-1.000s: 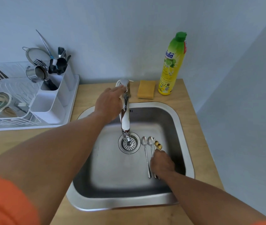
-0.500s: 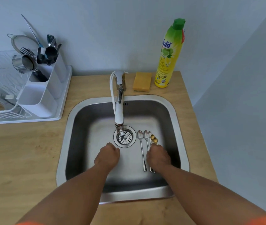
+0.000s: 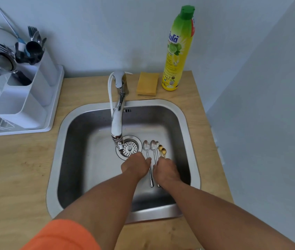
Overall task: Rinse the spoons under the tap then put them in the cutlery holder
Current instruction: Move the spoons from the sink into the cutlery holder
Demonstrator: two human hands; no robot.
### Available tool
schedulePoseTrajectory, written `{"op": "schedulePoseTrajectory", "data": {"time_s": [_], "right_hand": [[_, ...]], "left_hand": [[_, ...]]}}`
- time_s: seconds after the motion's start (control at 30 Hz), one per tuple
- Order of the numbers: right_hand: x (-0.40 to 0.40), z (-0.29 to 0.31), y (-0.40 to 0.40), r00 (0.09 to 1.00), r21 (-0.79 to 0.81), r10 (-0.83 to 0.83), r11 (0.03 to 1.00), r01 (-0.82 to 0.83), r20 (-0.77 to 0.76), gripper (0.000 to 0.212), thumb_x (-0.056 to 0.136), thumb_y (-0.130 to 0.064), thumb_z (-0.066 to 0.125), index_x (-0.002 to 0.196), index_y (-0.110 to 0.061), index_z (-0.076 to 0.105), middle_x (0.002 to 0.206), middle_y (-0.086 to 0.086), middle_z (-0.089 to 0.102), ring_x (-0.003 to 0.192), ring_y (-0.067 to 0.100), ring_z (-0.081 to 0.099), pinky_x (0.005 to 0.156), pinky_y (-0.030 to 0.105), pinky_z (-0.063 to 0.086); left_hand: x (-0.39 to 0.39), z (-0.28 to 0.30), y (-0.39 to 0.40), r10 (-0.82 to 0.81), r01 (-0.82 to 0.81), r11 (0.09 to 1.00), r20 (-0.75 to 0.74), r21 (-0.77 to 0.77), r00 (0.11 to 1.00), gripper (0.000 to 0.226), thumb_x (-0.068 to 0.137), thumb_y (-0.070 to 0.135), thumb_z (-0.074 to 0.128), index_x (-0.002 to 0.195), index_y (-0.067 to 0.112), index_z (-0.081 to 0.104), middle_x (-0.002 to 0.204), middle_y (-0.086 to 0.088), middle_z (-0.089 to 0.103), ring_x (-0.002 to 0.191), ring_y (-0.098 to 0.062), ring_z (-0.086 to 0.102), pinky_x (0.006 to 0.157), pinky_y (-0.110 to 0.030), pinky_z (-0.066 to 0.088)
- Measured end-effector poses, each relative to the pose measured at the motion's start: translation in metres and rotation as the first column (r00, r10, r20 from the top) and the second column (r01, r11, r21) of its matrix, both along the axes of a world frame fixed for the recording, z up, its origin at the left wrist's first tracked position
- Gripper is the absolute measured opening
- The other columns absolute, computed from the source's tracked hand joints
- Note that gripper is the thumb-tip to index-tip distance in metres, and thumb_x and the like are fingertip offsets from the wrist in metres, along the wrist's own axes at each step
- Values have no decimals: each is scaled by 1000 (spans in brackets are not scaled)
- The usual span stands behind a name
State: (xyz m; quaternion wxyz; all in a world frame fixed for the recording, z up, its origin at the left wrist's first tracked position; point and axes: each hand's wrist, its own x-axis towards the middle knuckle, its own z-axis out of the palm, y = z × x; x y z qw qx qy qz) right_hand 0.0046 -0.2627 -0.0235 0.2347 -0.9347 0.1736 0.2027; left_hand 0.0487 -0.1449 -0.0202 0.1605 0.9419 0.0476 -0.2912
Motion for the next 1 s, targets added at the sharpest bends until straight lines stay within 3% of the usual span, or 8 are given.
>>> {"op": "schedulePoseTrajectory", "data": {"time_s": [0.3, 0.5, 0.63, 0.8, 0.93, 1.0], "right_hand": [[15, 1, -2, 1000, 12, -12, 1000, 12, -19, 19, 99, -26, 56, 104, -12, 67, 106, 10, 65, 96, 30, 67, 67, 30, 45], [28, -1, 0, 998, -13, -21, 1000, 20, -62, 19, 97, -22, 59, 104, -7, 70, 108, 15, 70, 98, 33, 70, 67, 28, 45], [34, -4, 1, 994, -27, -63, 998, 61, -85, 19, 96, -22, 62, 101, -6, 71, 106, 14, 71, 95, 32, 71, 67, 28, 50], [36, -7, 3, 992, -63, -72, 996, 66, -104, 18, 94, -21, 63, 102, -7, 71, 106, 13, 71, 97, 32, 71, 71, 32, 55], [36, -8, 7, 991, -68, -34, 997, 26, -129, 14, 94, -18, 63, 101, -8, 70, 106, 13, 71, 98, 32, 71, 72, 32, 54], [35, -7, 11, 987, -50, -14, 999, 6, -158, 7, 95, -18, 62, 94, -12, 65, 104, 11, 69, 96, 31, 69, 68, 30, 51]], "left_hand": [[-5, -13, -10, 49, -48, 998, -44, 33, 998, 34, 99, 45, 56, 109, 14, 67, 112, -8, 71, 101, -29, 69, 74, -34, 45], [-9, -10, -9, 42, -41, 999, -90, 12, 995, 19, 96, 25, 57, 102, 11, 68, 108, -10, 72, 98, -29, 69, 73, -32, 48], [-14, -9, -3, 43, -43, 999, -113, 4, 993, 20, 94, 27, 60, 102, 10, 68, 108, -11, 71, 98, -30, 68, 73, -31, 48], [-20, -13, 8, 96, -98, 995, -85, -23, 992, 13, 90, 27, 61, 88, 14, 59, 103, -10, 70, 81, -25, 61, 68, -31, 47], [-25, -16, 13, 107, -109, 994, -82, -25, 991, 19, 91, 28, 61, 98, 11, 66, 106, -10, 69, 90, -28, 65, 70, -30, 45], [-27, -18, 16, 125, -129, 991, -84, -35, 989, 21, 91, 30, 61, 98, 10, 66, 105, -10, 70, 85, -25, 62, 70, -30, 46]]}}
